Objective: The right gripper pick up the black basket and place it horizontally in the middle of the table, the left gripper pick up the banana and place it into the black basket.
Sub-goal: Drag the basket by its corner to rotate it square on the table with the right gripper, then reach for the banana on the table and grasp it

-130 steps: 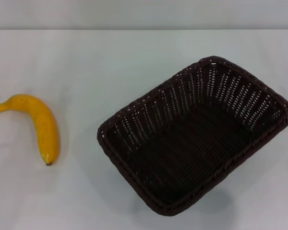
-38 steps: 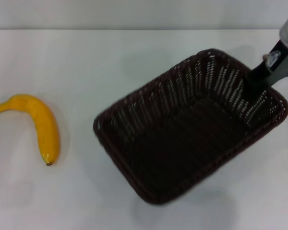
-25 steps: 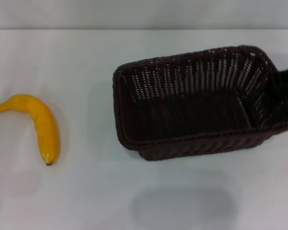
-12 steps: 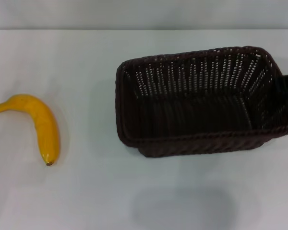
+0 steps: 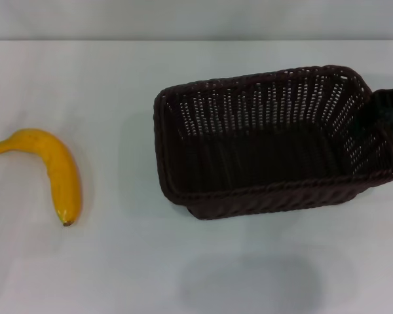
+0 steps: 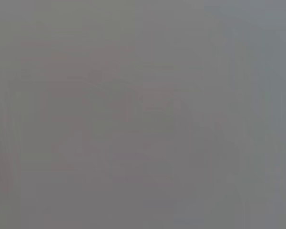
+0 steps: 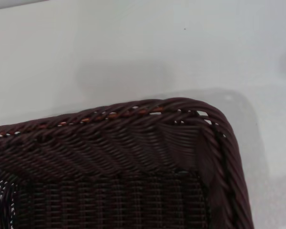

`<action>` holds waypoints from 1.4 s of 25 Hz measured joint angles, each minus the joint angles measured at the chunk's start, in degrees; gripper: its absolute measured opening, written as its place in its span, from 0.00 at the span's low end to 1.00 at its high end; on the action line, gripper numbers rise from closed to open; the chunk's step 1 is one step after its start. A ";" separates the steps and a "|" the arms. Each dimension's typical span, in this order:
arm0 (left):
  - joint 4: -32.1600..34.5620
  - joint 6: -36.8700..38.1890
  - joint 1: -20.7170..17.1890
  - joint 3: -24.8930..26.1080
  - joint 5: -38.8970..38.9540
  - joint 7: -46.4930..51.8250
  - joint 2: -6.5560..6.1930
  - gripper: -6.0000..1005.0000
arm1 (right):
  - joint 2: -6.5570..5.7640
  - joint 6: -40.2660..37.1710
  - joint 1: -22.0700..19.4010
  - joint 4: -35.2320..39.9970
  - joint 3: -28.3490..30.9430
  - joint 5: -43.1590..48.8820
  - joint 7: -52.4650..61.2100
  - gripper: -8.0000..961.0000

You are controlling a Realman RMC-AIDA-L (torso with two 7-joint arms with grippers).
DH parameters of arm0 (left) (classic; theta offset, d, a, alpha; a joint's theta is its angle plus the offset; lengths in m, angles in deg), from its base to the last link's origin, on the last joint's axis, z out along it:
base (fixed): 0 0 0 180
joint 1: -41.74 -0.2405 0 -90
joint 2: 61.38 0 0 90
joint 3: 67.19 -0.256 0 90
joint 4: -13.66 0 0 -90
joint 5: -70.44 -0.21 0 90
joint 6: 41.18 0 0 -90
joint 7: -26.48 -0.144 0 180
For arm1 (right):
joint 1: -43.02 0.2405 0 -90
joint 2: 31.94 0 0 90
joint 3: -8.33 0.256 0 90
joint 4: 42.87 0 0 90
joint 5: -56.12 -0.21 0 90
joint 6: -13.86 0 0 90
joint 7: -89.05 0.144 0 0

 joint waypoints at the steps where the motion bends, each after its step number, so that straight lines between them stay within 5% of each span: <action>1: 0.00 0.02 -0.05 0.00 0.01 0.00 0.00 0.86 | -0.16 0.23 0.01 0.01 0.00 -0.17 0.12 0.40; 11: 0.00 0.54 -0.60 -0.07 -0.11 0.65 -0.20 0.86 | -2.95 2.02 -0.88 7.04 0.66 -0.42 2.90 0.62; 14: 0.49 0.81 -0.80 -0.41 -2.91 3.44 -0.41 0.86 | -2.87 0.53 -3.64 13.39 2.04 -0.76 0.34 0.70; 16: 2.30 1.60 -1.33 -0.42 -6.79 8.13 -0.76 0.86 | -1.38 -2.74 -6.02 16.78 3.87 -1.10 -4.58 0.72; 21: 13.04 6.32 -4.56 -0.15 -17.74 24.69 -1.66 0.86 | 2.28 -12.46 -11.23 18.45 9.83 -5.20 -19.65 0.72; 28: 36.49 18.16 -8.88 -0.05 -42.49 60.67 -1.78 0.86 | 1.98 -33.04 -24.00 6.08 11.64 -37.29 -52.40 0.72; 35: 55.79 17.68 -6.28 2.99 -80.79 105.29 -2.38 0.86 | 1.94 -35.11 -26.12 -17.23 19.52 -60.85 -88.40 0.72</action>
